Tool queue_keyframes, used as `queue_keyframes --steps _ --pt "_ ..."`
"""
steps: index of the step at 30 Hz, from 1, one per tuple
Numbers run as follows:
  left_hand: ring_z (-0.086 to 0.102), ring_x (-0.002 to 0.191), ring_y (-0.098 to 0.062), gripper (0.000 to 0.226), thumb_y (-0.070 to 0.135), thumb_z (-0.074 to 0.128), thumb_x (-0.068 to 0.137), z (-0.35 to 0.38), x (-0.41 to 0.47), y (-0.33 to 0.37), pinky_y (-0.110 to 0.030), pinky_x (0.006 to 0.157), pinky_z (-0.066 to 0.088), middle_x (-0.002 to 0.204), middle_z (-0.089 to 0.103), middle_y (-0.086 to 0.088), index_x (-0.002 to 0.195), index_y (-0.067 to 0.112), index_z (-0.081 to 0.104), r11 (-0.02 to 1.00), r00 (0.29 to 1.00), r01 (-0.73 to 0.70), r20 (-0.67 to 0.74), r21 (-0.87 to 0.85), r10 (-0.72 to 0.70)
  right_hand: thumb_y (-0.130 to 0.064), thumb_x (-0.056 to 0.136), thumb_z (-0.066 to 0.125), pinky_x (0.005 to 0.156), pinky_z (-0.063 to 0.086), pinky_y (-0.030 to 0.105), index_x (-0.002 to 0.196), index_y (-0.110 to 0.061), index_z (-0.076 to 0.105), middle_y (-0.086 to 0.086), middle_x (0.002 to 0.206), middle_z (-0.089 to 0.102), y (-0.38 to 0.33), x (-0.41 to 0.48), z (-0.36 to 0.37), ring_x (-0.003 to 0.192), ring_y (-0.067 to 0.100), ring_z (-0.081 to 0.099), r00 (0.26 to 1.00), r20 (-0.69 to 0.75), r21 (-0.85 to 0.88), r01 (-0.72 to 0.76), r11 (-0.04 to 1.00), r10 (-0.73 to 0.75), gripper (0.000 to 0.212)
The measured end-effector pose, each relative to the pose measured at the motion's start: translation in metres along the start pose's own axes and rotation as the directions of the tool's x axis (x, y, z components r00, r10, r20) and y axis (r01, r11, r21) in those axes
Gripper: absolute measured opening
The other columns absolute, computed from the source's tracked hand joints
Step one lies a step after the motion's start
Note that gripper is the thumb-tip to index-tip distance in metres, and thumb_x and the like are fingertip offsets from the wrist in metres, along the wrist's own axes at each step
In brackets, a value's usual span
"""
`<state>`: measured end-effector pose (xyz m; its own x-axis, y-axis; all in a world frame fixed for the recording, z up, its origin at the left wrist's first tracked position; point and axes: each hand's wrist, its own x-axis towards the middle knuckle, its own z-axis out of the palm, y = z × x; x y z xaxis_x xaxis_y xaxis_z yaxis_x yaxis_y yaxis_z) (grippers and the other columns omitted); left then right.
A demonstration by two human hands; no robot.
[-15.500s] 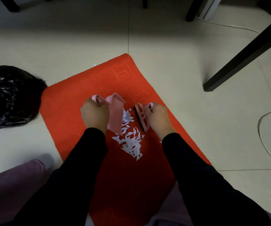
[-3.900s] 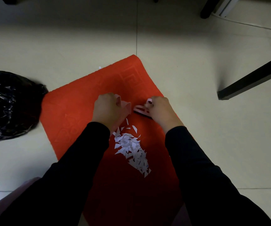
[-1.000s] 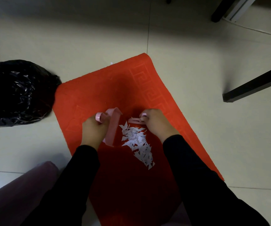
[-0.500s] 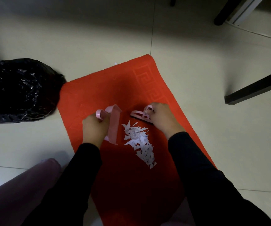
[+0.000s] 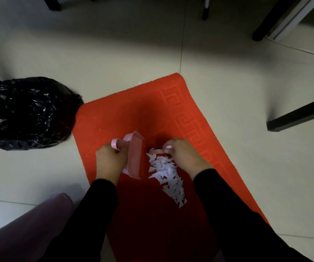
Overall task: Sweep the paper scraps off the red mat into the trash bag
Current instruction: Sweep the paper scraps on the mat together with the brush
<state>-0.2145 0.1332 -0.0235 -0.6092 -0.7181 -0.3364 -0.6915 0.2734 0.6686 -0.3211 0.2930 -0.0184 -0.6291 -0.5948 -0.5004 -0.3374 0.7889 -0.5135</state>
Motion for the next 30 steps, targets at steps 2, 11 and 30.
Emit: queue_keyframes --steps 2,11,30 --pt "0.048 0.051 -0.018 0.034 0.021 0.053 0.093 0.001 -0.003 0.002 -0.012 0.04 0.032 0.052 0.049 -0.001 0.066 0.0 0.058 1.0 1.0 -0.006 0.015 0.004 0.006 -0.012 0.096 0.048 0.077 0.041 0.025 0.105 -0.005 0.066 0.01 0.109 0.063 -0.001 -0.004 -0.004 0.096 0.023 0.058 1.0 0.016 0.004 -0.012 1.0 0.012 0.021" --pt "0.061 0.063 -0.03 0.034 0.023 0.052 0.093 -0.001 -0.017 0.002 -0.026 0.055 0.046 0.062 0.062 -0.013 0.064 0.004 0.057 1.0 1.0 -0.021 0.019 -0.018 0.021 -0.012 0.095 0.048 0.076 0.045 0.029 0.105 -0.007 0.065 0.01 0.106 0.065 -0.007 -0.019 -0.014 0.095 0.024 0.06 1.0 -0.027 0.009 -0.014 1.0 0.014 0.021" --pt "0.066 0.075 -0.035 0.035 0.023 0.049 0.095 -0.001 -0.027 -0.007 -0.037 0.067 0.053 0.079 0.069 -0.024 0.08 -0.005 0.064 1.0 0.999 0.02 0.034 -0.02 -0.019 -0.004 0.094 0.047 0.077 0.044 0.029 0.103 -0.005 0.067 0.011 0.108 0.062 -0.006 -0.005 0.021 0.095 0.025 0.059 0.998 -0.062 -0.114 0.024 0.993 -0.031 0.022"
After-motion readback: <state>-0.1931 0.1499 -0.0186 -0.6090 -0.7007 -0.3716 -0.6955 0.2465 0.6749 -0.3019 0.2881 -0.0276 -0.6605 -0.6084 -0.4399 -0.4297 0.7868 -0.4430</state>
